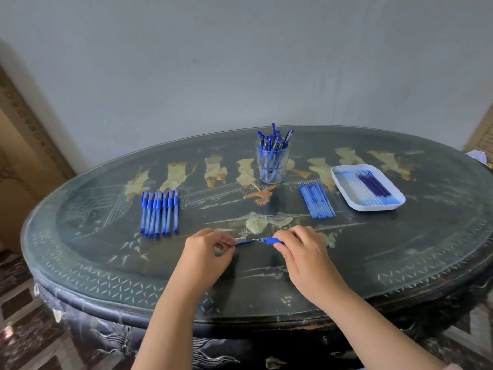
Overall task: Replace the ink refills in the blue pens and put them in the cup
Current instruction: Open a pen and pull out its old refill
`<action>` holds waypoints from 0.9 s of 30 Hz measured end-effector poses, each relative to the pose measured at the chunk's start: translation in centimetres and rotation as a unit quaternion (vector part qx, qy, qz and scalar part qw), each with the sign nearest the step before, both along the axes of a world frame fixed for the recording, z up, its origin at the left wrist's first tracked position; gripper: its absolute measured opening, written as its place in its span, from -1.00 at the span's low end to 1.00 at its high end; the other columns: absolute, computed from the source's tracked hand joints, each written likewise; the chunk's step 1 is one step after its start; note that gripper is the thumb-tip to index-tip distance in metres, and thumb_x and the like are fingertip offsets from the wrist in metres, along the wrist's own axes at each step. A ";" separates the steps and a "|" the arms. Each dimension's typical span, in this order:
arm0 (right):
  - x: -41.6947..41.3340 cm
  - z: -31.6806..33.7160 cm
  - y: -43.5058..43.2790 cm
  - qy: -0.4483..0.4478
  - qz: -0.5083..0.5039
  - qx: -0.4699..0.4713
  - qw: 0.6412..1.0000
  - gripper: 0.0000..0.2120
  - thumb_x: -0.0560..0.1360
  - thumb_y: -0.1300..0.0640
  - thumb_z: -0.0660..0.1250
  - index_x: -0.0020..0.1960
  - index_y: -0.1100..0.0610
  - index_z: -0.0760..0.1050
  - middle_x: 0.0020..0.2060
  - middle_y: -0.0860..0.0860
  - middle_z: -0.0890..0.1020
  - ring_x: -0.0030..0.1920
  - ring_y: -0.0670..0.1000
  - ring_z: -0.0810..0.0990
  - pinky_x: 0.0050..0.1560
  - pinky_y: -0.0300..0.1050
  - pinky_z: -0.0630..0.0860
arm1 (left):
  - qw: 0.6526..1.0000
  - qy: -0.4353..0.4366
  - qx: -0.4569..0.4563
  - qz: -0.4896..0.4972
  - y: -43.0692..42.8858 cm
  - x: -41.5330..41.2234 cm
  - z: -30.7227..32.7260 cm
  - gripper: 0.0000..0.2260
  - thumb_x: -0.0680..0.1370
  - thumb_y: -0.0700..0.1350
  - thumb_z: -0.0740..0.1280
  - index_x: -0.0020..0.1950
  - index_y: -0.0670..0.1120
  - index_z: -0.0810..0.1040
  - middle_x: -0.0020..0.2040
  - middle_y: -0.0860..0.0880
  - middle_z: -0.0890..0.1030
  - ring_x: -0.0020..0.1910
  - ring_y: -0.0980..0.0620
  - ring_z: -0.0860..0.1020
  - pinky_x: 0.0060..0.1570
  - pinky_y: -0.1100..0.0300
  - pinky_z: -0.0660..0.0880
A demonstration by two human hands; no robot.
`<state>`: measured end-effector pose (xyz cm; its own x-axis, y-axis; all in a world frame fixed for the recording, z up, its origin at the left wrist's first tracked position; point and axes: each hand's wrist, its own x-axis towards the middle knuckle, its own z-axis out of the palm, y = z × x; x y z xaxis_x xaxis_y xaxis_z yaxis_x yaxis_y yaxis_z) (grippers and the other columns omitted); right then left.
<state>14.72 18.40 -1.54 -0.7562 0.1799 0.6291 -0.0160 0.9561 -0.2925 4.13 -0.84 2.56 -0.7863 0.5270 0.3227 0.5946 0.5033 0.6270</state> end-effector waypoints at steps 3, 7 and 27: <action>0.0 0.0 0.0 -0.003 0.001 0.002 1.000 -0.75 0.61 0.04 0.10 0.04 0.06 0.54 -0.16 -0.05 0.47 -0.21 0.01 0.44 -0.14 -0.04 0.45 | 0.999 -0.002 -0.038 -0.011 0.6 0.1 0.0 -0.83 0.44 -0.29 0.44 -0.12 -0.03 0.71 -0.15 0.11 0.58 -0.20 0.21 0.54 -0.19 0.52 0.39; 0.0 0.1 -0.1 -0.005 0.000 0.001 1.000 -0.75 0.61 0.04 0.10 0.04 0.06 0.54 -0.16 -0.05 0.48 -0.20 0.02 0.44 -0.15 -0.04 0.45 | 0.998 0.006 -0.057 -0.015 1.0 0.0 0.1 -0.83 0.44 -0.27 0.42 -0.09 -0.02 0.70 -0.15 0.07 0.58 -0.19 0.16 0.54 -0.14 0.32 0.48; 0.1 3.9 -0.8 0.070 -0.003 -0.114 0.991 -0.79 0.54 -0.03 0.27 0.01 0.03 0.62 -0.19 -0.17 0.63 -0.18 -0.01 0.55 -0.10 -0.06 0.49 | 0.986 -0.122 0.110 0.000 0.8 1.2 1.0 -0.73 0.37 -0.15 0.57 -0.02 0.07 0.59 -0.10 0.14 0.64 -0.11 0.20 0.56 -0.11 0.43 0.45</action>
<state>14.86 17.55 2.37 -0.6632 0.3343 0.6697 -0.0659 0.8652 -0.4971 5.34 -0.03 3.56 -0.8550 0.4646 0.2303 0.4119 0.3388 0.8459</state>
